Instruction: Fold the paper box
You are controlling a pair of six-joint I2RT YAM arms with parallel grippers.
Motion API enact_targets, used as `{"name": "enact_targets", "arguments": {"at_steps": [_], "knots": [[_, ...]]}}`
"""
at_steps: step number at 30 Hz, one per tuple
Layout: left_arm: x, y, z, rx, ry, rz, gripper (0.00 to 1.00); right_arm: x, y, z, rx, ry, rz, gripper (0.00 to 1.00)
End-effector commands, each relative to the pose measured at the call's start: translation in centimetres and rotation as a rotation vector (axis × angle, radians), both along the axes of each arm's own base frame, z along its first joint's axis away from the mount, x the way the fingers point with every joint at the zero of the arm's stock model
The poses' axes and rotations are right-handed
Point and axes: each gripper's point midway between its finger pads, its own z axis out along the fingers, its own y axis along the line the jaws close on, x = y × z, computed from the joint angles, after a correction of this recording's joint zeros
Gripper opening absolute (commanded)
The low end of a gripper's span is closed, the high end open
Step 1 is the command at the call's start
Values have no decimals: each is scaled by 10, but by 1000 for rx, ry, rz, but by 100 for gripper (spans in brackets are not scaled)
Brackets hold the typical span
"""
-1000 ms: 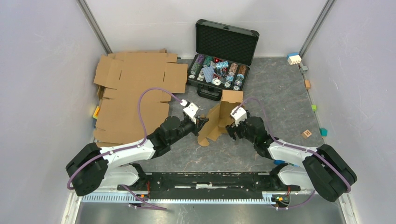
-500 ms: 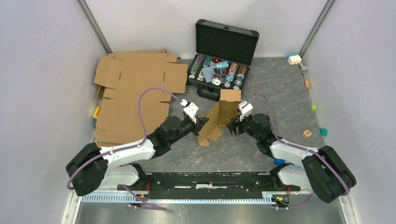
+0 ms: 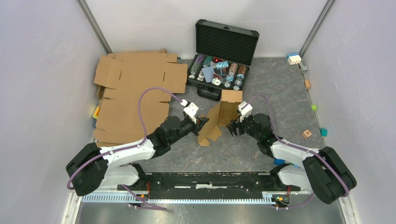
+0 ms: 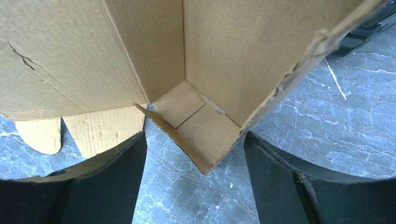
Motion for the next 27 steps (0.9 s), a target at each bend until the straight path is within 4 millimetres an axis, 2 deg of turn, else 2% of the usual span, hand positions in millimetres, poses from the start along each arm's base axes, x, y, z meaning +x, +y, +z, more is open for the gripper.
{"name": "enact_targets", "arguments": {"at_steps": [1,4,15,27], "knots": [[1,-1,-4,37,1,-10,3,3,2,6,-13,-33,22,79],[1,-1,-3,37,1,-12,3,4,0,2,-22,-32,6,79],[-1,-4,-6,37,11,-22,4,14,-13,-6,-21,-44,-100,58],[0,-4,-6,36,16,-20,4,28,-13,-7,7,-20,-175,53]]}}
